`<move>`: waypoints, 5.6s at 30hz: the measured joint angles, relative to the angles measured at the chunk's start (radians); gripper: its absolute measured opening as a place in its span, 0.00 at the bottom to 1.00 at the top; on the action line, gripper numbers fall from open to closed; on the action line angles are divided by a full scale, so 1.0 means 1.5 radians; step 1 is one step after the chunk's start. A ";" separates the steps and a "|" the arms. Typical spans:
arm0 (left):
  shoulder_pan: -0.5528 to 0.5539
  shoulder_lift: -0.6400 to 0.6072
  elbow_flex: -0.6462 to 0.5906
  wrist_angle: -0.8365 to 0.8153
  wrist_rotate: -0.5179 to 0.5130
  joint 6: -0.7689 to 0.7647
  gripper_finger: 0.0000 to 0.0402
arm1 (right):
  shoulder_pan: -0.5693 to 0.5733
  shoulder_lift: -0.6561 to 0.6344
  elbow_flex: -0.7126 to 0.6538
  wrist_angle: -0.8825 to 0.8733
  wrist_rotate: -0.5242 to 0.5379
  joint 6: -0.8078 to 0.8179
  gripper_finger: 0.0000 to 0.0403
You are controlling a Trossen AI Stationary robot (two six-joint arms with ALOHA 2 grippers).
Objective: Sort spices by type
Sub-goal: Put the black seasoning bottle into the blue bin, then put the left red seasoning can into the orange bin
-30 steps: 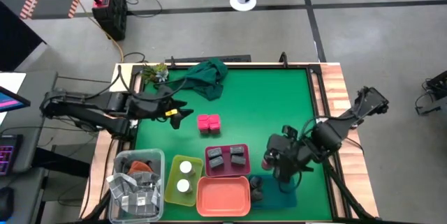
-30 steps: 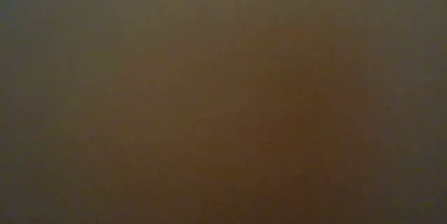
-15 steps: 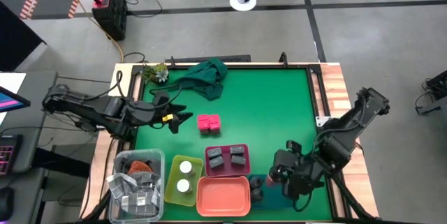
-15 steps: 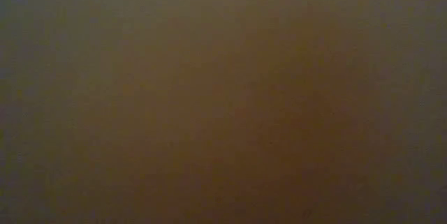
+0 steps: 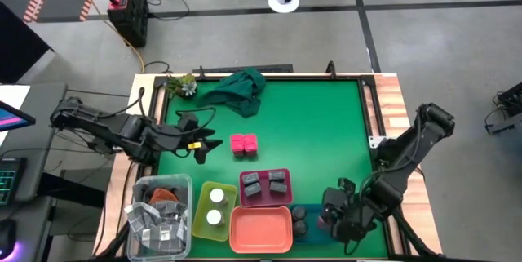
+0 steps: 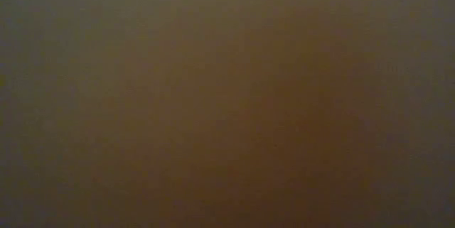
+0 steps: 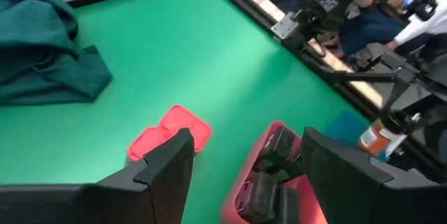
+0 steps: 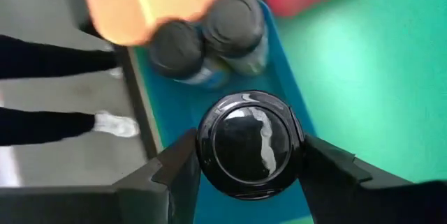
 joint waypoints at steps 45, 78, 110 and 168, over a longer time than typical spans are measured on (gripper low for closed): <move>0.198 0.167 0.000 -0.054 0.195 0.279 0.62 | -0.306 0.000 0.082 -0.123 -0.031 -0.156 0.67; 0.217 0.201 0.000 0.135 0.153 0.151 0.62 | -0.682 0.000 0.082 0.217 -0.161 -0.639 0.66; 0.327 0.228 0.131 -0.110 0.299 0.291 0.87 | -0.714 0.001 0.041 0.210 -0.291 -0.801 0.72; 0.299 0.521 0.131 -0.103 0.410 0.542 0.88 | -0.690 0.000 0.040 0.198 -0.274 -0.786 0.72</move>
